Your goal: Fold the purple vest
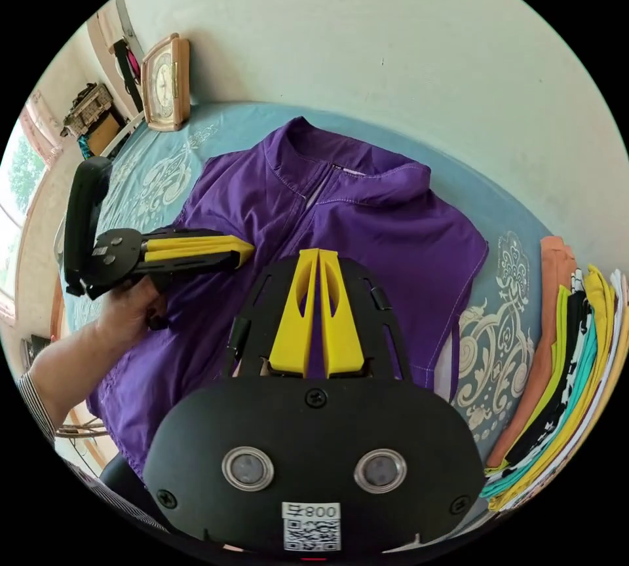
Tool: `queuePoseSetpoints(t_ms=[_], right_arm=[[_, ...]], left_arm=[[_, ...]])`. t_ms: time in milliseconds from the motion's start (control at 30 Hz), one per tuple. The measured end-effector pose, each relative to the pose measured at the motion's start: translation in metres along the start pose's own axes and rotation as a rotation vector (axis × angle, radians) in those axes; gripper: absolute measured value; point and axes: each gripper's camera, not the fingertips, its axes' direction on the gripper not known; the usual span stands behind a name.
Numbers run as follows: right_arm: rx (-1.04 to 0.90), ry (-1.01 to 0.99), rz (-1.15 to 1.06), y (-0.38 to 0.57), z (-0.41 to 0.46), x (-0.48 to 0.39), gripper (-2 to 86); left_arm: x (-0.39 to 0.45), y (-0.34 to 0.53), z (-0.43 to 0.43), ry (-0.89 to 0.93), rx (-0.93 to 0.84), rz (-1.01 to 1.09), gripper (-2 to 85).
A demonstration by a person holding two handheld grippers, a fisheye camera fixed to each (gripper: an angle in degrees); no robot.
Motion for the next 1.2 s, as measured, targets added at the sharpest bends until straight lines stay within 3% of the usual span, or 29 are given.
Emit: queuePoseSetpoints(t_ms=[333,467,567,633,867,1000,1100,1200], right_arm=[[-0.051,-0.012,0.060,-0.030,0.041,0.026,0.0],[0.036,-0.086,0.112,-0.012,0.023,0.041,0.0],[0.026,-0.087,0.139,0.004,0.019,0.048,0.0],[0.031,-0.114,0.132,0.020,0.008,0.052,0.1],[-0.010,-0.262,0.074,0.185,-0.069,0.061,0.0],[-0.223,-0.203,0.167,0.281,-0.054,0.055,0.1],[-0.238,-0.212,0.283,0.304,-0.055,0.069,0.1],[-0.165,-0.249,0.299,0.309,-0.085,0.075,0.1]], left_arm=[[-0.002,0.012,0.003,-0.045,0.001,0.050,0.1],[-0.002,0.025,-0.014,-0.050,0.108,0.040,0.1],[-0.009,0.028,-0.004,-0.058,-0.013,0.038,0.1],[-0.013,0.047,-0.035,-0.038,0.079,0.038,0.1],[-0.043,0.189,-0.105,0.026,0.091,-0.143,0.1],[-0.050,0.252,-0.071,-0.034,-0.147,-0.247,0.2],[-0.051,0.270,-0.106,0.072,-0.006,-0.349,0.4],[-0.038,0.289,-0.138,-0.005,0.038,-0.297,0.8]])
